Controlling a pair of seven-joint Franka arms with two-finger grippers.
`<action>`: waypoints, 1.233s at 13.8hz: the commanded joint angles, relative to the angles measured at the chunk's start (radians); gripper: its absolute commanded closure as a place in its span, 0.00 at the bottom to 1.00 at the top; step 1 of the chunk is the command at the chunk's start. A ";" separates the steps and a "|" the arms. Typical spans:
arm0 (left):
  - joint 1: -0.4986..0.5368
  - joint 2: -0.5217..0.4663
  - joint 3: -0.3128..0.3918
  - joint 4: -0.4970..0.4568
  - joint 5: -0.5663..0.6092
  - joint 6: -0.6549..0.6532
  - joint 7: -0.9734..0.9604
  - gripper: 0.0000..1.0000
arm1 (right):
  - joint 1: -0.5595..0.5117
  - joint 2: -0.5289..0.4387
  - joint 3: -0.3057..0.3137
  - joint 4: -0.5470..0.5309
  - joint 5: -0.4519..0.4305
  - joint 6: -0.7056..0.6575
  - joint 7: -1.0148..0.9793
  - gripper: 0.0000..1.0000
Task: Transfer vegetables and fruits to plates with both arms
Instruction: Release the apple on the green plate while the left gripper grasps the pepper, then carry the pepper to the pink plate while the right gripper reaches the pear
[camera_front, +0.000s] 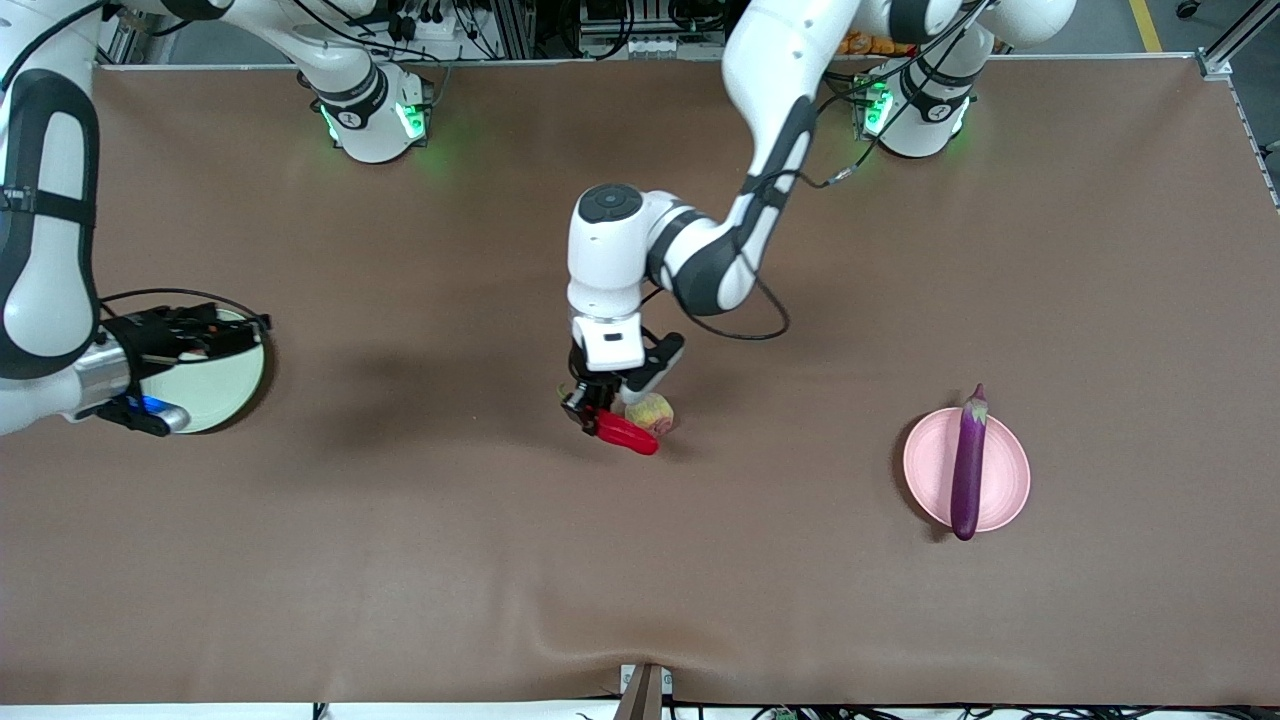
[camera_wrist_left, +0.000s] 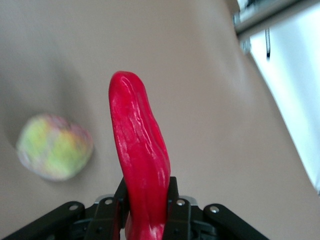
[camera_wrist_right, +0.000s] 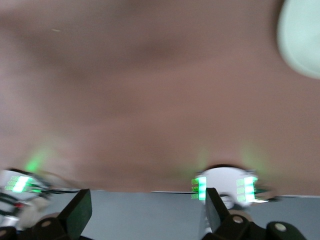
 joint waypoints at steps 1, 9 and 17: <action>0.092 -0.065 -0.051 -0.028 -0.025 -0.100 0.114 1.00 | 0.098 -0.020 -0.006 0.000 0.082 0.009 0.196 0.00; 0.334 -0.091 -0.060 -0.053 -0.109 -0.369 0.669 1.00 | 0.472 0.006 -0.005 -0.112 0.219 0.533 0.792 0.00; 0.485 -0.095 -0.057 -0.094 -0.105 -0.515 1.507 1.00 | 0.686 0.144 -0.003 -0.158 0.318 1.122 1.193 0.00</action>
